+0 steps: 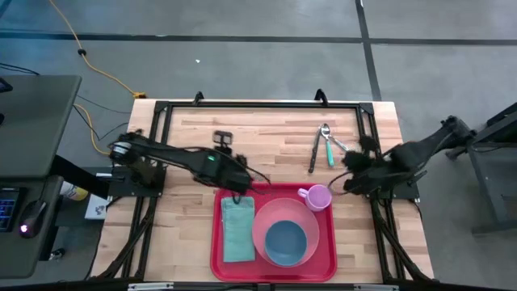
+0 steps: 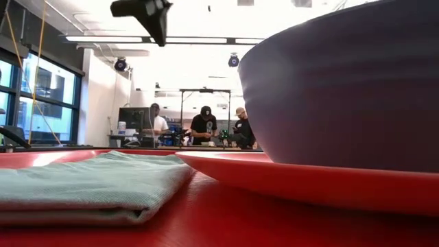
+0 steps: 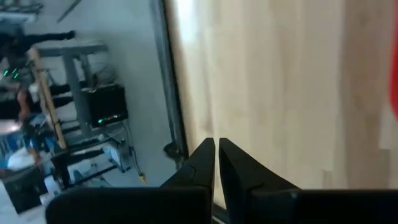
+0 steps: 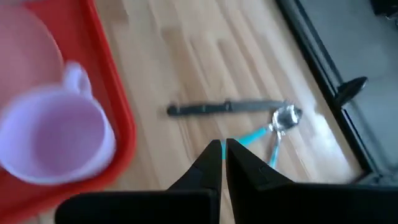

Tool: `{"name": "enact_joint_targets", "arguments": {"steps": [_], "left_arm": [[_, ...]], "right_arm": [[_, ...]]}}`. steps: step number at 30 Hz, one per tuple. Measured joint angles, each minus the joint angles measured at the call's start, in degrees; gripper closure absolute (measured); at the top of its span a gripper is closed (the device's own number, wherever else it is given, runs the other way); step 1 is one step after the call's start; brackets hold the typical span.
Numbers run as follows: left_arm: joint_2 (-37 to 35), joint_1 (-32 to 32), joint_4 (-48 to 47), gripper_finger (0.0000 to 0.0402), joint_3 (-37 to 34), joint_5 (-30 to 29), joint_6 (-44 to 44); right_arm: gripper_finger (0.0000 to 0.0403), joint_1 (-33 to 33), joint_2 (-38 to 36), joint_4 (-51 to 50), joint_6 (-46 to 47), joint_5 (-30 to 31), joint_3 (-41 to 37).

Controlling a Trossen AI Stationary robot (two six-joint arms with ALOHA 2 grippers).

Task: Set up tray
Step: Put the blue fork on the blue napkin

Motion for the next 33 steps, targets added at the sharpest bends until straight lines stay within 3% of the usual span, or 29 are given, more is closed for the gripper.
{"name": "enact_joint_targets", "arguments": {"steps": [7,11,15,21,25,33], "left_arm": [[-17.9,0.0,4.8,0.0351,-15.8,-1.6,-7.6],[-27.5,0.0,13.2,0.0351,-26.6,0.0,-7.4],[-33.7,0.0,22.9,0.0351,-35.7,0.1,-4.6],[-38.5,0.0,34.0,0.0350,-45.8,-3.0,0.5],[-39.6,0.0,36.4,0.0350,-50.4,-5.1,-0.1],[-40.5,-0.2,39.1,0.0350,-53.9,-5.6,-2.8]], "right_arm": [[0.0402,-2.4,-12.1,2.0,5.2,-1.1,0.0],[0.0384,-5.4,-13.7,2.1,5.0,-1.8,0.0],[0.0341,-10.5,-13.5,2.1,4.7,-2.0,0.0],[0.0264,-20.5,-13.0,0.5,3.2,-5.1,0.0],[0.0227,-29.4,-11.2,-1.3,0.3,-7.9,0.0],[0.0201,-48.8,0.0,0.0,-22.4,-15.1,0.0]]}}
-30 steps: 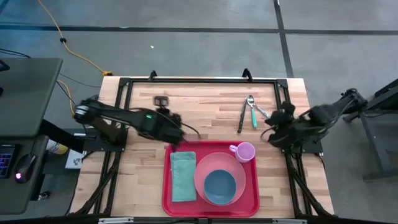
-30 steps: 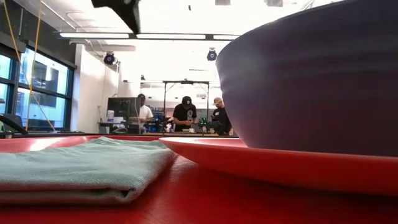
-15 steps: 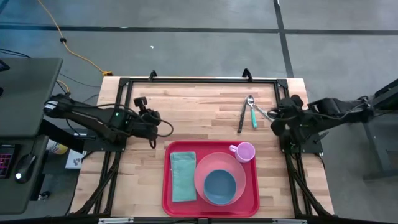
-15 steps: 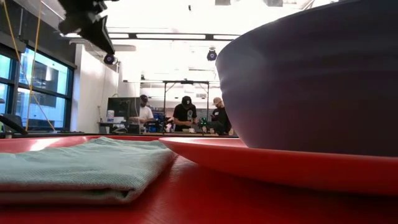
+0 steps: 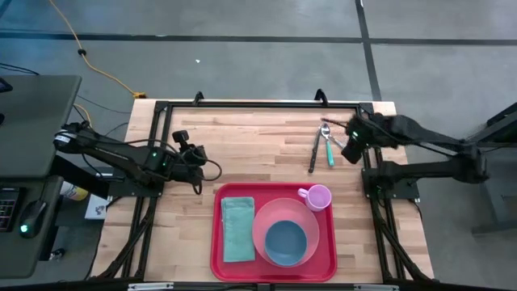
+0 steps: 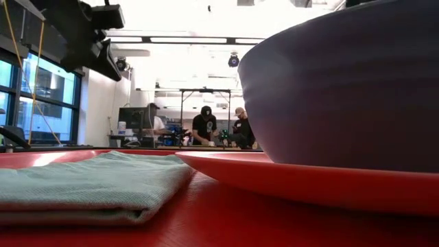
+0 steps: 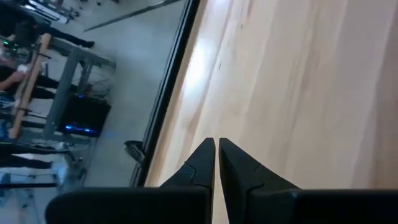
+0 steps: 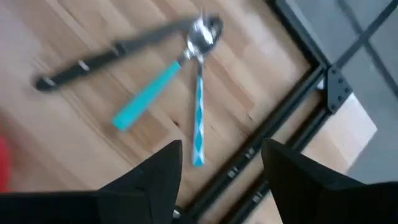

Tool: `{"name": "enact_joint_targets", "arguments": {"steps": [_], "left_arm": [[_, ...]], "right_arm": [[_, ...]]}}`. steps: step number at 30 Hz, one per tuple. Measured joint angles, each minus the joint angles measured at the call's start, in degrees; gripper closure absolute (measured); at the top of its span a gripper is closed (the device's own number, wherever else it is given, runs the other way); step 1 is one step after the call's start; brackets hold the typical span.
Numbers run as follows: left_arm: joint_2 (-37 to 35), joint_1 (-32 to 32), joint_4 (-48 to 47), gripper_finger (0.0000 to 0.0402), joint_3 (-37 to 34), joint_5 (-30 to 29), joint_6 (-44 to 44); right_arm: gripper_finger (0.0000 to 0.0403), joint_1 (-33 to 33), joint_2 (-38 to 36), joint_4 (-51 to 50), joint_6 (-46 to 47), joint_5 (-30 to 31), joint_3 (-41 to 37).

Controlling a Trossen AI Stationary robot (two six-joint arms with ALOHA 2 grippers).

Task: Set up tray
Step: Put the blue fork on the blue napkin

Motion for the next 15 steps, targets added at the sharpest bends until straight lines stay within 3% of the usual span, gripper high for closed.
{"name": "enact_joint_targets", "arguments": {"steps": [6,9,15], "left_arm": [[-0.4,-3.8,0.7,0.0350,0.0,0.7,-3.9],[-0.7,-6.3,1.9,0.0350,0.0,-2.0,-5.6],[-2.4,-9.7,4.7,0.0350,0.0,-6.1,-3.8]], "right_arm": [[0.0198,-11.9,7.5,0.2,-13.1,-6.0,0.0],[0.0198,-16.7,8.6,1.2,-18.4,-8.2,0.0],[0.0198,-26.1,8.6,5.8,-22.9,-18.6,0.0]]}}
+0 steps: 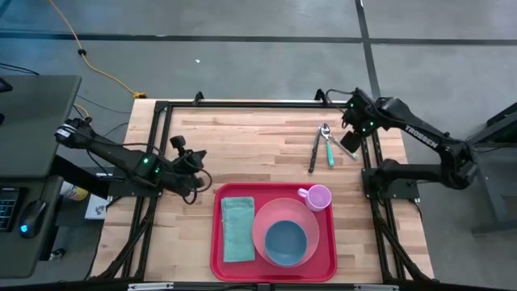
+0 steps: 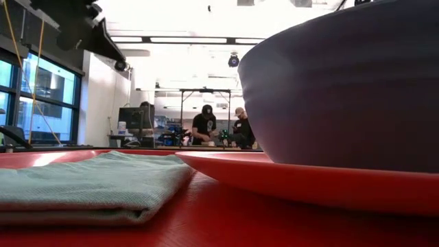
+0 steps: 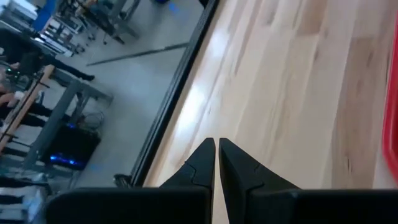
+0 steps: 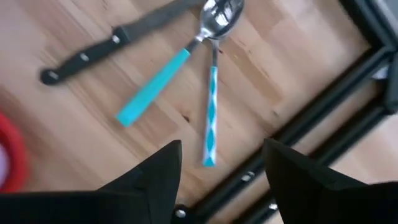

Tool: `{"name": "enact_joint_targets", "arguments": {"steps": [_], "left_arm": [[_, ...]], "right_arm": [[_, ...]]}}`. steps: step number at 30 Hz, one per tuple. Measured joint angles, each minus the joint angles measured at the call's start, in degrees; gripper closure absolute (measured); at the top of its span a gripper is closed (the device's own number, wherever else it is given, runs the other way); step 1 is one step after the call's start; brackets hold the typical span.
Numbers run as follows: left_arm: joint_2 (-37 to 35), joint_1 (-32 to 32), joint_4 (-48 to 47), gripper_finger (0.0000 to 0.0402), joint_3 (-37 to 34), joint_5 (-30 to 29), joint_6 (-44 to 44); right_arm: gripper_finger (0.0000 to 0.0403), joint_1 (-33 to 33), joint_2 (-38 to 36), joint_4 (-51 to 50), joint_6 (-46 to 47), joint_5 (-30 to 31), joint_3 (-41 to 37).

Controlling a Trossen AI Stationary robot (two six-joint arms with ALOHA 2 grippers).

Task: Set up tray
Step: Put the blue fork on the blue napkin

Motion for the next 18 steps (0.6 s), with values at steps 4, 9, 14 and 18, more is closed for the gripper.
{"name": "enact_joint_targets", "arguments": {"steps": [4,9,14,18], "left_arm": [[0.1,-2.9,-0.6,0.0350,0.0,-1.9,1.2],[0.1,-4.9,-0.8,0.0350,0.0,-5.1,5.8],[-3.1,-4.7,-3.7,0.0350,0.1,-6.3,9.8],[-6.3,-4.7,-7.9,0.0350,0.0,-8.8,6.0]], "right_arm": [[0.0198,-3.4,0.0,0.9,1.0,-4.9,-0.2],[0.0190,-5.1,1.2,1.9,3.4,-2.6,-2.9],[0.0174,-6.1,4.0,4.4,6.2,-2.3,-6.5],[0.0173,-5.8,7.4,4.9,6.4,-2.3,-7.2]]}}
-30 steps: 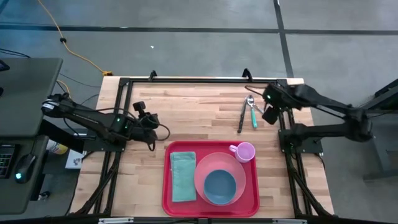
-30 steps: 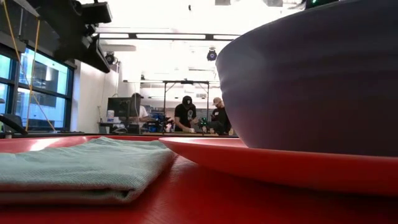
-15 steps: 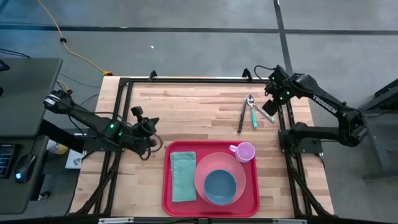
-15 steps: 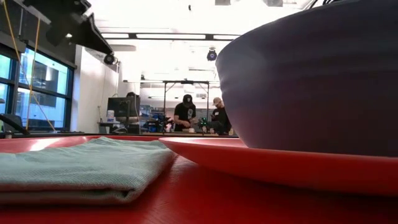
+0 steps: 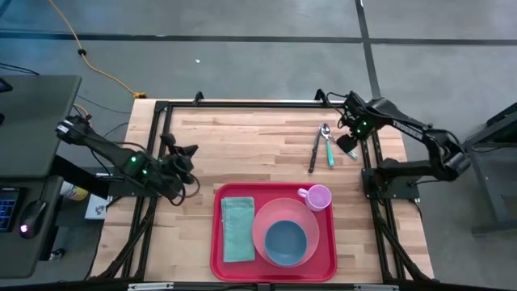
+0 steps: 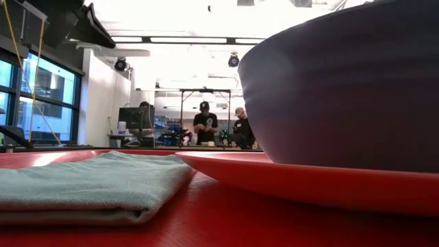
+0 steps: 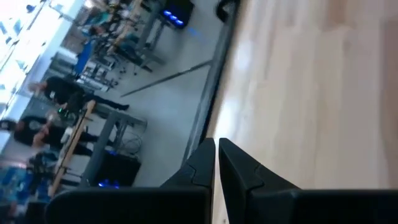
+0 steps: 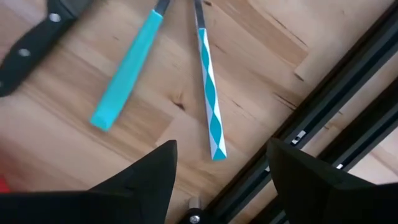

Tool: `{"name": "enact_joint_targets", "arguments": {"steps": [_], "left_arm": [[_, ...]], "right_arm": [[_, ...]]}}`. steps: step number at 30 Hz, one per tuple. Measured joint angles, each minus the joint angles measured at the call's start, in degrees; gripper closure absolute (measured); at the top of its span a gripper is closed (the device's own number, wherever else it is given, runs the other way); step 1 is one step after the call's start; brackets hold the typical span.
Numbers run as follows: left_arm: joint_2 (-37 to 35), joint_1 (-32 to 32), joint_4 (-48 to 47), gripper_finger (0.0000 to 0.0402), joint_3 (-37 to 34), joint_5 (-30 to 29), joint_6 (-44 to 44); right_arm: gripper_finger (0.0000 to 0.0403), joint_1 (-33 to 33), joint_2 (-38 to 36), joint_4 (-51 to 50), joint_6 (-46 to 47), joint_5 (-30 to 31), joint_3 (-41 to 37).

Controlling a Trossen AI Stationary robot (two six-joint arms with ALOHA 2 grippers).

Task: Set up tray
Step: Put the blue fork on the blue napkin

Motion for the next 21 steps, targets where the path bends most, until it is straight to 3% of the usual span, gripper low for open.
{"name": "enact_joint_targets", "arguments": {"steps": [8,21], "left_arm": [[-1.7,0.0,-12.3,0.0350,0.0,-0.3,-11.2],[-1.6,0.0,-13.5,0.0350,0.0,-0.4,-13.8]], "right_arm": [[0.0173,0.1,7.4,3.7,0.1,0.6,0.0],[0.0174,0.1,16.5,9.2,-2.9,-1.1,0.0]]}}
